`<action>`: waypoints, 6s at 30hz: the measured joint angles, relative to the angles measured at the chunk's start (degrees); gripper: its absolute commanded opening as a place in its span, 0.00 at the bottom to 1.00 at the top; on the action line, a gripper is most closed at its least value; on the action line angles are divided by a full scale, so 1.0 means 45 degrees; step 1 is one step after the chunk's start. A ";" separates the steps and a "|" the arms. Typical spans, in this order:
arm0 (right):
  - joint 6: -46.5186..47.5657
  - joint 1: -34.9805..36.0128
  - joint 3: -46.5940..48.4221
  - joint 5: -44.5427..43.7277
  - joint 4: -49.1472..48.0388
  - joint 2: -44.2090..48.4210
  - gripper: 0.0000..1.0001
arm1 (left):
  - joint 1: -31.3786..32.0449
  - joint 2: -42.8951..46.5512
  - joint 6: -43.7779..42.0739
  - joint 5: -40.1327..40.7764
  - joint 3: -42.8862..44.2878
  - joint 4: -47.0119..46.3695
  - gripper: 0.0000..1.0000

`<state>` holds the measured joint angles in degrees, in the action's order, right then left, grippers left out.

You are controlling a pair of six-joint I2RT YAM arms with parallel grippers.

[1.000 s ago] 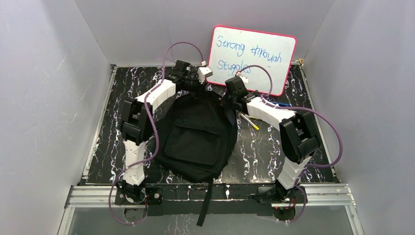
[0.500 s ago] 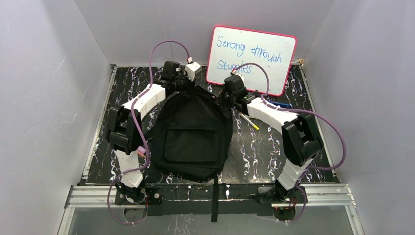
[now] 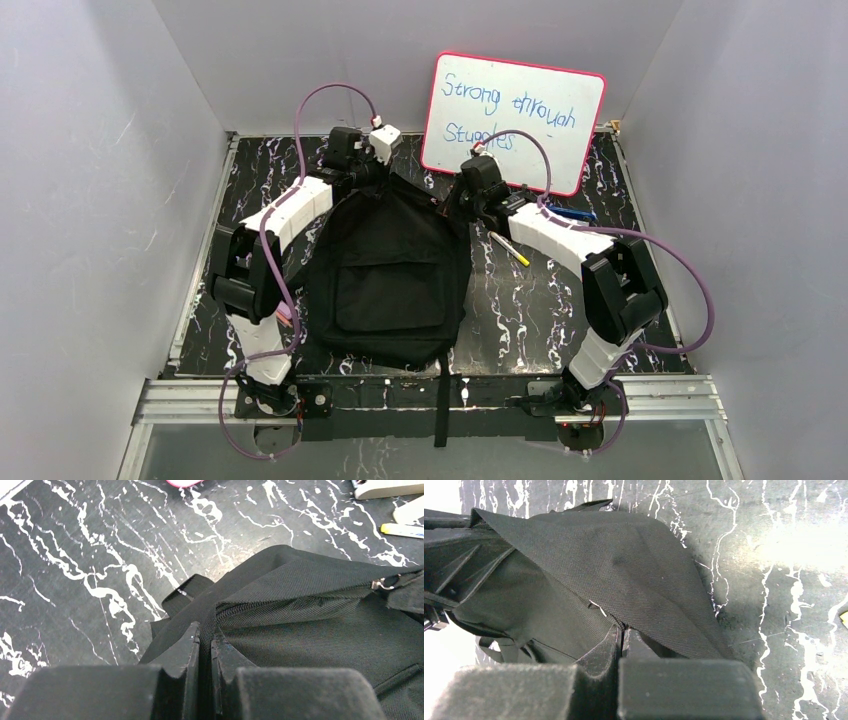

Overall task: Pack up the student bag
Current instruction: Zip the student bag at the center of the board, then adjust the student bag at the center of the board.

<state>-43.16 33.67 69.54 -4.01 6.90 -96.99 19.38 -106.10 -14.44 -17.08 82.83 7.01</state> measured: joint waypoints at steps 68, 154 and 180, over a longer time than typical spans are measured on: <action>0.2127 -0.0748 0.0651 0.0685 0.0889 -0.0704 0.00 | 0.1661 -0.3857 -0.8228 -0.4430 0.4439 0.2501 0.00; 0.3381 -0.0743 -0.3997 0.0884 0.2191 0.4823 0.80 | -0.2030 0.9005 0.8670 0.5503 -0.6183 0.1307 0.67; 0.3594 -0.0704 -0.3793 -0.0646 0.3143 0.2356 0.77 | -0.2278 0.4507 1.0263 0.9578 -0.5255 0.2540 0.70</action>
<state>-26.98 30.50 52.47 -6.92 21.04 -86.39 9.13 -85.82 31.75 26.02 59.18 18.44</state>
